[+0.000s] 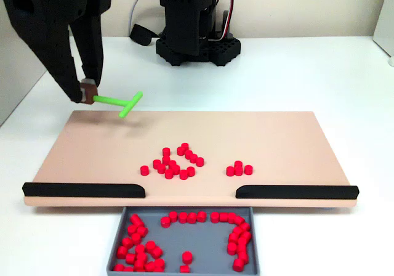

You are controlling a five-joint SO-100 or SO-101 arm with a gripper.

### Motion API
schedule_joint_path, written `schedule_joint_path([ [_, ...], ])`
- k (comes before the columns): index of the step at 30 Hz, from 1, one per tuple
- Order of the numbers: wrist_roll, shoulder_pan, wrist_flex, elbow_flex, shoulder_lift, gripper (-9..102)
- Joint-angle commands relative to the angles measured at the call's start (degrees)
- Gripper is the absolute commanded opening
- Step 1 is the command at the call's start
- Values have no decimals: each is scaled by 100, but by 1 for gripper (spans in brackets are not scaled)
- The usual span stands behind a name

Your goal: Gather the right side granules

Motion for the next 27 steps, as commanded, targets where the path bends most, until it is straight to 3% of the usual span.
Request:
schedule_joint_path([
  [1, -2013, -9, 0, -527, -246, 0],
  [9, -2338, -246, -378, -703, -615, 0],
  [27, -2197, -457, -387, -1600, -1503, 0],
])
